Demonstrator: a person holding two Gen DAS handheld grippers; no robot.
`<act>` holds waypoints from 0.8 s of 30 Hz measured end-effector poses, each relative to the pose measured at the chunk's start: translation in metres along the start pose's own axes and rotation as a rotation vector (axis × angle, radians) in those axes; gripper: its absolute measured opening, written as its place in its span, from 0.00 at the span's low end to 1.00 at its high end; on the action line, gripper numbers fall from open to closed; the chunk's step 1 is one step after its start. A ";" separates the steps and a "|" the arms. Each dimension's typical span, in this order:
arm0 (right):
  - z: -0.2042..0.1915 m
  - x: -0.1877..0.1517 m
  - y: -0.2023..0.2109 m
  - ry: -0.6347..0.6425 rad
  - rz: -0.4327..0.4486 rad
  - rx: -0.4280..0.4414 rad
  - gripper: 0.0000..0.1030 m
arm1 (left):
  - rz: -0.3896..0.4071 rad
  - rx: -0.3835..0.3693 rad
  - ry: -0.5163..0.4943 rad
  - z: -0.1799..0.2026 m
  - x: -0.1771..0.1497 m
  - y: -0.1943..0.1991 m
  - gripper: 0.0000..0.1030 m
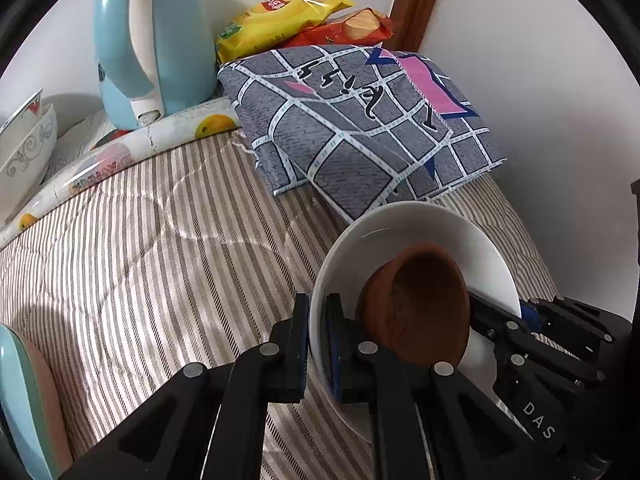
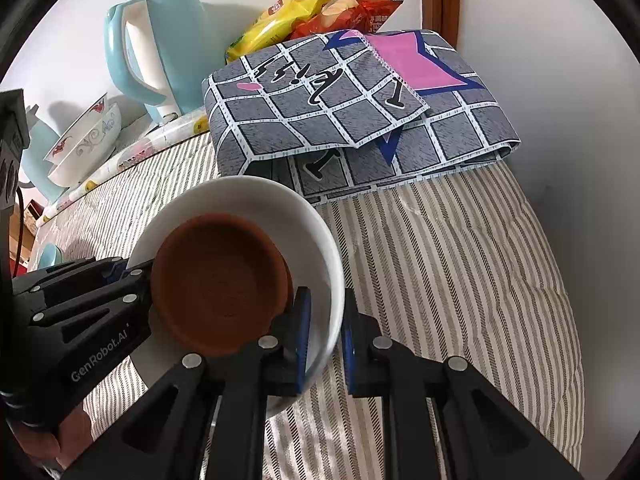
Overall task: Organize plates and bowls
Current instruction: 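Lift the white bowl with the right tool and carry it toward the plate stack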
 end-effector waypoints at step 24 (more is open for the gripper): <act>-0.074 -0.018 0.045 0.064 0.049 0.030 0.13 | 0.072 0.027 0.051 -0.058 -0.028 0.073 0.09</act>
Point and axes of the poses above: each gripper's, at about its wrist camera, not at the fingertips, and y roughly against the way its jaws point, z to its right, x to its top, the point moved 7 cm from there along -y, roughly the way its jaws point, and after that the axes turned 5 degrees about x, right-handed, at the moved point
